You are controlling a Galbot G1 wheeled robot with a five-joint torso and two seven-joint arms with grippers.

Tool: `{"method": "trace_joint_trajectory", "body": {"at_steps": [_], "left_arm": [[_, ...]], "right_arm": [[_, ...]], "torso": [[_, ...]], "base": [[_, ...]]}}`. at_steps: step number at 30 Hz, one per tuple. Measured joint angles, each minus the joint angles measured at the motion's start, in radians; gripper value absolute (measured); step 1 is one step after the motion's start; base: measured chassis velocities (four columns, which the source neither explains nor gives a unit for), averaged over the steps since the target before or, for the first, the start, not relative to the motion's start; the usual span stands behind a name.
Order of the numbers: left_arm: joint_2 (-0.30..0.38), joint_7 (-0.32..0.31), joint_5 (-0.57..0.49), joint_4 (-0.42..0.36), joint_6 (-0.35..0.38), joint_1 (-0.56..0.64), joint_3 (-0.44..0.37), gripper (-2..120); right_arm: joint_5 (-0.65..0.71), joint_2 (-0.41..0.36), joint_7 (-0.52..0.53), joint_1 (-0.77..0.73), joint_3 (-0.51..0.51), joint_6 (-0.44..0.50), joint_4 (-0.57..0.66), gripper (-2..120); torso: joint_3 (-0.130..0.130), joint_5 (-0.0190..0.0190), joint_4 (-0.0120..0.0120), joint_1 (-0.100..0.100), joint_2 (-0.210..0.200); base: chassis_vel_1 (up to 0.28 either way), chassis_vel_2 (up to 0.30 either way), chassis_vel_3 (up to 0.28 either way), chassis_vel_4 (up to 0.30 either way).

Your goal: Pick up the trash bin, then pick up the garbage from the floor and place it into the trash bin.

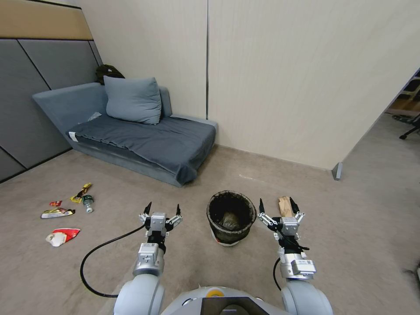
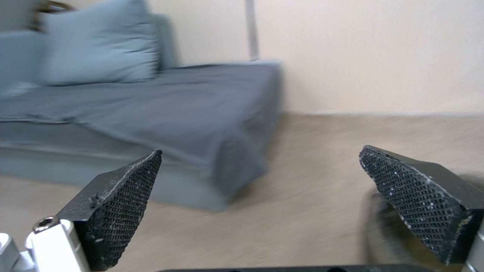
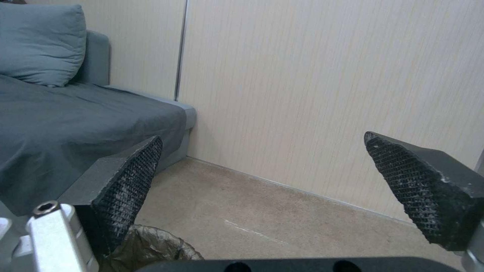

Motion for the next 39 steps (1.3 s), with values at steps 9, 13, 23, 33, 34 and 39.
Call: {"method": "trace_joint_trajectory", "body": {"at_steps": [9, 13, 23, 33, 34, 39], "left_arm": [[0.071, 0.111, -0.176, 0.063, -0.021, -0.098, -0.009, 100], [0.106, 0.136, -0.246, 0.112, -0.014, -0.15, 0.001, 100], [0.134, 0.149, -0.323, 0.204, 0.018, -0.228, 0.035, 100], [0.127, 0.147, -0.349, 0.281, 0.035, -0.298, 0.088, 100], [0.126, 0.146, -0.351, 0.286, 0.037, -0.303, 0.092, 100], [0.12, 0.123, -0.371, 0.336, 0.058, -0.361, 0.12, 100]], "right_arm": [[-0.002, 0.0, -0.005, 0.005, -0.006, -0.001, -0.007, 100], [-0.002, 0.0, -0.006, 0.005, -0.004, -0.001, -0.007, 100], [-0.003, 0.0, -0.007, 0.005, 0.006, -0.001, -0.003, 100], [-0.004, 0.0, -0.007, 0.006, 0.007, -0.001, -0.003, 100], [-0.004, 0.0, -0.007, 0.006, 0.007, -0.001, -0.003, 100], [-0.005, 0.0, -0.007, 0.006, 0.008, -0.001, -0.003, 100]], "torso": [[0.0, 0.0, 0.0, 0.0, 0.0], [0.0, 0.0001, 0.0, 0.0, 0.0], [0.0, 0.0, 0.0, 0.0, 0.0], [0.0, 0.0, 0.0, 0.0, 0.0], [0.0, 0.0, 0.0001, 0.0, 0.0], [0.0, 0.0002, 0.0, 0.0, 0.0]], "base": [[0.0, 0.0, 0.0, 0.0], [0.0, 0.0, 0.0, 0.0], [0.0, 0.0, 0.0, 0.0], [0.0, 0.0, 0.0, 0.0], [0.0, 0.0, 0.0, 0.0], [0.0, 0.0, 0.0, 0.0]]}}
